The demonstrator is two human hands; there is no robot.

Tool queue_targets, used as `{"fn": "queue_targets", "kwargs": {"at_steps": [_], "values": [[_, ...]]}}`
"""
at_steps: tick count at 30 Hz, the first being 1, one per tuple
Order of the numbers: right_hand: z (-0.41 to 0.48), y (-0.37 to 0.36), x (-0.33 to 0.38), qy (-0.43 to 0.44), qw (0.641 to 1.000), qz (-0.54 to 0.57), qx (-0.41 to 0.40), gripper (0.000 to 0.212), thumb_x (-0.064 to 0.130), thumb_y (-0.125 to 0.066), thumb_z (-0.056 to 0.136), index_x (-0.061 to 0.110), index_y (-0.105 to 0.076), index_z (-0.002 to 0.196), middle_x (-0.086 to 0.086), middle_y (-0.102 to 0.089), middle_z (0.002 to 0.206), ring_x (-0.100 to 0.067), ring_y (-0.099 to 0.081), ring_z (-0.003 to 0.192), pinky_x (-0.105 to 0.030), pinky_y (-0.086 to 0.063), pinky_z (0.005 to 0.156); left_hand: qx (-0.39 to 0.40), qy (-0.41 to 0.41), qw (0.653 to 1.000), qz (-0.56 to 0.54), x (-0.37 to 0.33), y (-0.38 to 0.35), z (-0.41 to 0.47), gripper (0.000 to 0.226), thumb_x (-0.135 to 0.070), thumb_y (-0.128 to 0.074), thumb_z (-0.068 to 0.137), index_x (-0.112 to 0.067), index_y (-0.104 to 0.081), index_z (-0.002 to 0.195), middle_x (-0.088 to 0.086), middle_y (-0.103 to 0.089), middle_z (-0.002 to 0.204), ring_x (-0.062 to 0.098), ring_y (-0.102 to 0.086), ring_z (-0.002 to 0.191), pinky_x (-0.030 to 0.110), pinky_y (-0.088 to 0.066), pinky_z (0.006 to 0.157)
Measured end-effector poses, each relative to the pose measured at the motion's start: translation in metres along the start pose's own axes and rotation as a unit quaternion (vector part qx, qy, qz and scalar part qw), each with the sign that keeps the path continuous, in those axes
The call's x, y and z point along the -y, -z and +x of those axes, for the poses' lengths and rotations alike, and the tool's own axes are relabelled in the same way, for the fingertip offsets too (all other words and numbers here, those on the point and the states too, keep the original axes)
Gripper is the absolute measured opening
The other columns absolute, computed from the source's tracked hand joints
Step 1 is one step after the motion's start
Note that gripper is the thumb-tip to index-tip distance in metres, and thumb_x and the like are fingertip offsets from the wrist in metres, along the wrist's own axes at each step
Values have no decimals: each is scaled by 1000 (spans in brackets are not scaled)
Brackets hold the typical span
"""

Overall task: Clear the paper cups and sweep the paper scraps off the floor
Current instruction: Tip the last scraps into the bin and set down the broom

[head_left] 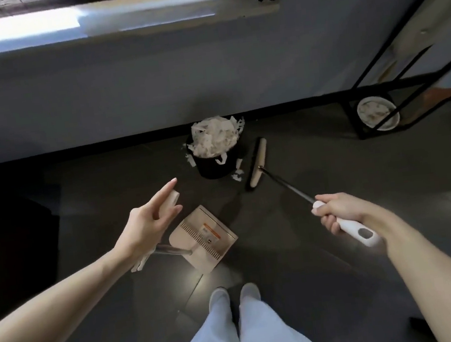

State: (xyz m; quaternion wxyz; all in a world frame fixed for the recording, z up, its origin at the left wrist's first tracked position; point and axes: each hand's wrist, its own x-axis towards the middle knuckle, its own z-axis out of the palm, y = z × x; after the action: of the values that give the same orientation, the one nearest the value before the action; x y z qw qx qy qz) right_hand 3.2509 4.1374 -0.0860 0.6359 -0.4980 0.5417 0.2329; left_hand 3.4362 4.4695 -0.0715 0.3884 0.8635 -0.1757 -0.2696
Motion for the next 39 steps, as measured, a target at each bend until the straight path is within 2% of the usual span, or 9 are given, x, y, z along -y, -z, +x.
{"fn": "queue_targets", "kwargs": {"at_steps": [5, 9, 11, 15, 20, 23, 29, 34, 39], "values": [[29, -49, 31, -18, 999, 11, 29, 52, -2, -43, 98, 19, -30, 144, 0, -35, 56, -4, -33, 32, -13, -29, 31, -50, 25, 998, 6, 24, 20, -17, 51, -35, -63, 91, -64, -39, 126, 1, -64, 81, 16, -50, 60, 27, -49, 62], [39, -70, 73, -57, 993, -82, 61, 16, 1, -40, 98, 15, -44, 96, 1, -36, 43, -4, -31, 30, -12, -26, 28, -89, 37, 995, -5, 32, 34, -22, 50, -34, -63, 90, -66, -41, 122, -3, -54, 65, 18, -47, 59, 24, -44, 55], [34, -83, 72, -74, 986, -133, 70, 14, 0, -40, 97, 11, -41, 89, 1, -36, 44, -4, -32, 30, -12, -26, 28, -98, 42, 994, -2, 38, 42, -27, 51, -35, -63, 91, -70, -40, 118, -4, -52, 62, 19, -47, 58, 26, -45, 54], [17, -120, 44, -109, 976, -161, 92, 17, -2, -40, 97, 13, -42, 105, 0, -35, 45, -4, -31, 30, -12, -28, 30, -109, 49, 993, 5, 53, 56, -37, 51, -36, -61, 92, -72, -36, 118, -2, -59, 72, 21, -52, 61, 31, -50, 59], [-16, -173, 17, -106, 975, -167, 102, 22, -1, -44, 96, 15, -45, 112, 2, -40, 47, -4, -34, 39, -13, -31, 33, -119, 39, 992, 9, 79, 84, -39, 52, -35, -60, 93, -57, -39, 135, -1, -60, 75, 23, -55, 62, 31, -51, 55], [-29, -204, 4, -93, 980, -159, 83, 35, 0, -47, 94, 8, -49, 127, 0, -43, 52, -5, -36, 43, -14, -31, 34, -98, 24, 995, 7, 96, 107, -40, 52, -35, -61, 92, -59, -39, 133, -1, -60, 75, 23, -55, 61, 30, -50, 52], [-55, -281, -7, -21, 986, -159, 40, 35, 0, -48, 93, 9, -52, 127, -3, -47, 60, -5, -39, 40, -15, -32, 35, -36, -23, 999, 10, 133, 167, -47, 52, -31, -64, 90, -57, -42, 129, -10, -55, 70, 6, -51, 52, 17, -46, 49], [-59, -336, -4, 45, 994, -92, 34, 59, -1, -52, 94, 21, -35, 146, -5, -48, 73, -5, -41, 44, -17, -36, 38, -52, -25, 998, -3, 160, 218, -48, 53, -30, -64, 90, -54, -43, 132, -5, -56, 69, 18, -51, 56, 20, -47, 47], [-39, -372, 36, 66, 997, -9, 39, 63, 1, -51, 96, 22, -27, 151, -5, -45, 69, -5, -39, 43, -15, -35, 37, -68, -24, 997, -26, 161, 252, -18, 54, -26, -64, 91, -47, -44, 136, -5, -53, 69, 10, -45, 48, 15, -42, 41]]}}
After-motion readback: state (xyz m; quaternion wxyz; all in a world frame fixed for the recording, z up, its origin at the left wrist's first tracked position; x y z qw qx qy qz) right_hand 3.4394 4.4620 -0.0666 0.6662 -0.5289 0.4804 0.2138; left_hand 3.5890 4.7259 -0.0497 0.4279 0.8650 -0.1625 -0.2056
